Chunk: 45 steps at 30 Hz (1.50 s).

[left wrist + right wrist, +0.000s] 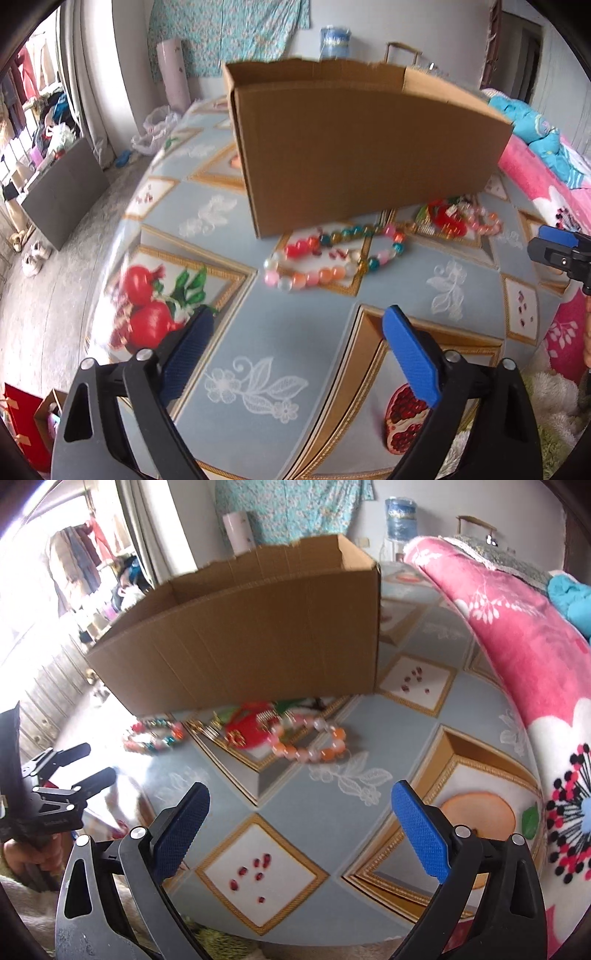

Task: Organize jewelry
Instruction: 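Withdraw both open grippers from the box back over the table, then close the left gripper on the multicolour bead bracelet while the right gripper closes beside it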

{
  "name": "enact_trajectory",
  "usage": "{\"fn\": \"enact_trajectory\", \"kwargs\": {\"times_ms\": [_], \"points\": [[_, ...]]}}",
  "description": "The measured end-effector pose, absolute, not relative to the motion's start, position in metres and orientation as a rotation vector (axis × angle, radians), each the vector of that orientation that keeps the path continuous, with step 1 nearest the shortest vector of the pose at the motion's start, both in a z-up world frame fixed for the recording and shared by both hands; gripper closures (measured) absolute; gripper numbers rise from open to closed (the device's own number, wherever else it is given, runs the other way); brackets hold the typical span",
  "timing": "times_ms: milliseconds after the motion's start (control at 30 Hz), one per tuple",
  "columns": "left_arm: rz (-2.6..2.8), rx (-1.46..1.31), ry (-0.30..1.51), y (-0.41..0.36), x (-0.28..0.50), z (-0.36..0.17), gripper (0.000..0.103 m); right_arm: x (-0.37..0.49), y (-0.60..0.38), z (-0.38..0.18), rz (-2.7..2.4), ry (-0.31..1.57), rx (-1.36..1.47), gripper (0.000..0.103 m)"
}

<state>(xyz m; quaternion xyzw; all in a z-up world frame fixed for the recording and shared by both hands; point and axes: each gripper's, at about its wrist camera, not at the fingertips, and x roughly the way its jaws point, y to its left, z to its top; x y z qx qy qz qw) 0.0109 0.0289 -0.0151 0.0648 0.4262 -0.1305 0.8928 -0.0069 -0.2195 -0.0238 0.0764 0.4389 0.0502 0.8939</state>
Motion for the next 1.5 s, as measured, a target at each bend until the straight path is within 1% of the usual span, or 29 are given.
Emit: {"fn": "enact_trajectory", "kwargs": {"times_ms": [67,133,200,233,333,367,400,467,500,567,700,767,933,1133,1167,1267,1333,1467,1500], "points": [[-0.296,0.145,0.854,0.026,0.014,-0.009,0.018,-0.005,-0.216,-0.019,0.158,0.886,0.196,0.011],[-0.306,0.154,0.846,0.025,0.018,-0.006,0.029,-0.002,-0.21,-0.016,0.233,0.872,0.246,0.015],[-0.317,0.141,0.847,0.027,0.026,-0.005,0.036,0.001,-0.203,-0.014,0.293,0.861,0.275,0.019],[-0.32,0.128,0.852,0.028,0.029,-0.005,0.041,0.002,-0.199,-0.013,0.314,0.858,0.281,0.023],[-0.305,0.079,0.875,0.036,0.041,-0.006,0.052,0.015,-0.179,-0.015,0.389,0.863,0.312,0.033],[-0.292,0.071,0.887,0.038,0.048,-0.007,0.053,0.018,-0.173,-0.015,0.403,0.867,0.316,0.039],[-0.286,0.066,0.893,0.042,0.044,-0.011,0.057,0.024,-0.166,-0.017,0.423,0.875,0.321,0.043],[-0.276,0.054,0.91,0.045,0.053,-0.014,0.058,0.035,-0.153,-0.019,0.444,0.892,0.328,0.055],[-0.275,0.056,0.919,0.046,0.057,-0.015,0.058,0.041,-0.146,-0.021,0.45,0.902,0.327,0.058],[-0.271,0.075,0.934,0.045,0.062,-0.019,0.059,0.053,-0.135,-0.026,0.451,0.93,0.321,0.071],[-0.272,0.095,0.97,0.046,0.067,-0.027,0.064,0.067,-0.118,-0.032,0.436,0.974,0.293,0.084],[-0.269,0.09,0.98,0.046,0.07,-0.029,0.066,0.071,-0.112,-0.032,0.43,0.991,0.28,0.088],[-0.273,0.133,0.982,0.043,0.072,-0.03,0.066,0.076,-0.099,-0.032,0.392,1.027,0.218,0.091],[-0.272,0.173,0.974,0.041,0.071,-0.03,0.067,0.077,-0.08,-0.029,0.343,1.049,0.117,0.098],[-0.276,0.172,0.974,0.041,0.072,-0.03,0.069,0.081,-0.073,-0.028,0.337,1.052,0.103,0.1],[-0.279,0.177,0.968,0.04,0.071,-0.03,0.079,0.081,-0.065,-0.028,0.333,1.068,0.083,0.103],[-0.28,0.183,0.961,0.038,0.07,-0.029,0.089,0.081,-0.062,-0.027,0.333,1.069,0.077,0.103],[-0.276,0.18,0.948,0.035,0.069,-0.03,0.091,0.081,-0.063,-0.025,0.334,1.067,0.089,0.103],[-0.279,0.174,0.947,0.036,0.068,-0.03,0.094,0.081,-0.065,-0.025,0.333,1.064,0.09,0.103]]}}
